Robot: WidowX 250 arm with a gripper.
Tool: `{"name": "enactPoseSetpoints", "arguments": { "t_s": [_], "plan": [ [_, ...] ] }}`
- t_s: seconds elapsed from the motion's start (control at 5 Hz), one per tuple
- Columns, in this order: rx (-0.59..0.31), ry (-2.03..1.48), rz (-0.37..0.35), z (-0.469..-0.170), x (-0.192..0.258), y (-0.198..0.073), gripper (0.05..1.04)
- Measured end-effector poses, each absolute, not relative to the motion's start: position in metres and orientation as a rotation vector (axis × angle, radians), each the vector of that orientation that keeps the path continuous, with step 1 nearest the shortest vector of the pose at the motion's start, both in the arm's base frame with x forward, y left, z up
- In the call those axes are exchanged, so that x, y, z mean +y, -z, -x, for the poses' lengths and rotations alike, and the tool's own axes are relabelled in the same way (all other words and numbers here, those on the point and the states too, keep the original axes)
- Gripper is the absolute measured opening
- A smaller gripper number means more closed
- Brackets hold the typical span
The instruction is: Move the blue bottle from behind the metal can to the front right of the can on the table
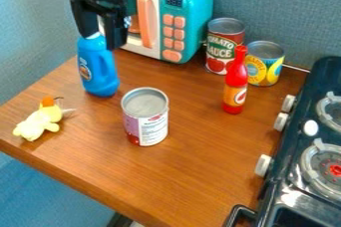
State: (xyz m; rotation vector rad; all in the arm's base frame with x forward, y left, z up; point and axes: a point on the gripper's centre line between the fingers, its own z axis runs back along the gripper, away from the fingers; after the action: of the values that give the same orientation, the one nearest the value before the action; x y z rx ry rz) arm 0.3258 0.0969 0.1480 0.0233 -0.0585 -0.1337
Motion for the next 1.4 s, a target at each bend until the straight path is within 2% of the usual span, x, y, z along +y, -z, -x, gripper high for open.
{"name": "enactPoseSetpoints", "arguments": {
  "t_s": [0.4, 0.8, 1.4],
  "plan": [
    [-0.119, 0.089, -0.035, -0.330, 0.123, -0.165, 1.000],
    [-0.089, 0.015, -0.049, -0.348, 0.152, -0.157, 1.000],
    [-0.044, 0.004, -0.041, -0.354, 0.156, -0.147, 1.000]
  ]
}}
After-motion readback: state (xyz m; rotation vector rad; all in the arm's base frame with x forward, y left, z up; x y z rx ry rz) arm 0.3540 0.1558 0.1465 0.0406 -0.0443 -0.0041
